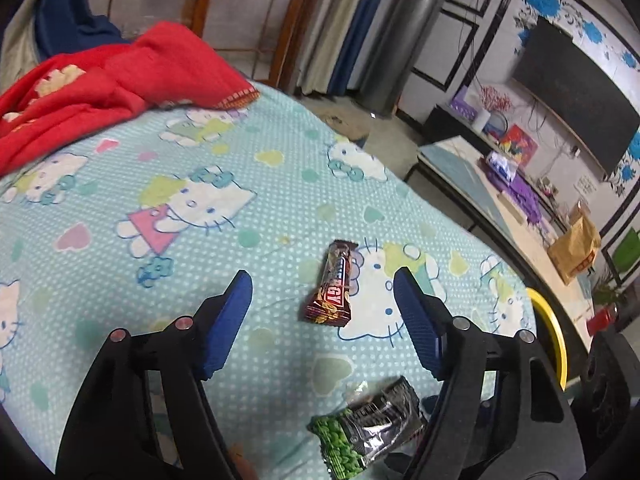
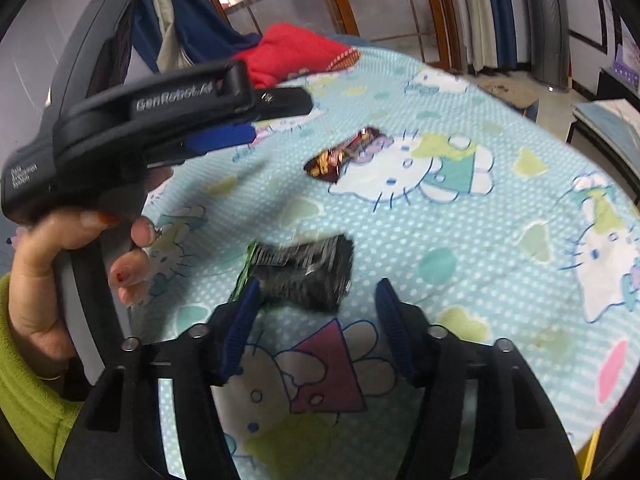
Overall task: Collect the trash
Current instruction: 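Grasp the brown candy bar wrapper with left tool while right tool grasps the black-green wrapper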
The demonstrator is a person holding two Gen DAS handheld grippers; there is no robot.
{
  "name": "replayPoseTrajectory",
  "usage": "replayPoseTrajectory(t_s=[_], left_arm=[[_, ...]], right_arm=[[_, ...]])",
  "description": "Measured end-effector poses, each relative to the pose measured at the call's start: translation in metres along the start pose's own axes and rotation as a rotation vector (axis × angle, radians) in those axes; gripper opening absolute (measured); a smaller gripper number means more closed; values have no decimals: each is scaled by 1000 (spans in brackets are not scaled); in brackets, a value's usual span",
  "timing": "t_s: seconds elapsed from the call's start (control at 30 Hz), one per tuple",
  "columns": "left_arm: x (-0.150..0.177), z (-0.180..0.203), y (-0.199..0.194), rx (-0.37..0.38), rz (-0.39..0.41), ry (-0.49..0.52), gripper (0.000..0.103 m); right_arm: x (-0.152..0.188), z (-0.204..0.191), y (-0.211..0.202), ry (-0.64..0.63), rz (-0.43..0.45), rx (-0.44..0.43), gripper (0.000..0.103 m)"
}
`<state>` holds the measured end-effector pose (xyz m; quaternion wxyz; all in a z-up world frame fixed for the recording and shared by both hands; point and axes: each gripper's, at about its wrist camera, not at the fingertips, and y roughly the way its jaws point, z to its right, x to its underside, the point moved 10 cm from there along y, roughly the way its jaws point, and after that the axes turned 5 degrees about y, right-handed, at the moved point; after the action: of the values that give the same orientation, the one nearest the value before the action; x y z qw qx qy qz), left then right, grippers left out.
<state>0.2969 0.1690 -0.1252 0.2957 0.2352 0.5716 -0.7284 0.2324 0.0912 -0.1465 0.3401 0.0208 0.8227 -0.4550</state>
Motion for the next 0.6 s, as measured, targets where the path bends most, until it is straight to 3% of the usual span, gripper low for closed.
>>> replayPoseTrajectory(t_s=[0.17,0.23,0.33,0.37,0.43,0.6], left_arm=[[6,9,25,12,-49,33,57],[8,13,35,30,-72,30,53],[11,15,46,43,-97,25,33],[13,15,50,43,-111,30,21],[16,15,52,46,-116,35,19],[15,7,42,67,-84,-18,15]], right_arm=[[1,11,-1,8,18,34,18],[2,17,-3,31,13,21,14],[4,19,-10,72,0,-20,15],[4,19,-13,89,-1,-32,26],[3,21,-19,132,19,-55,45],[-8,16,-21,148,31,-66,47]])
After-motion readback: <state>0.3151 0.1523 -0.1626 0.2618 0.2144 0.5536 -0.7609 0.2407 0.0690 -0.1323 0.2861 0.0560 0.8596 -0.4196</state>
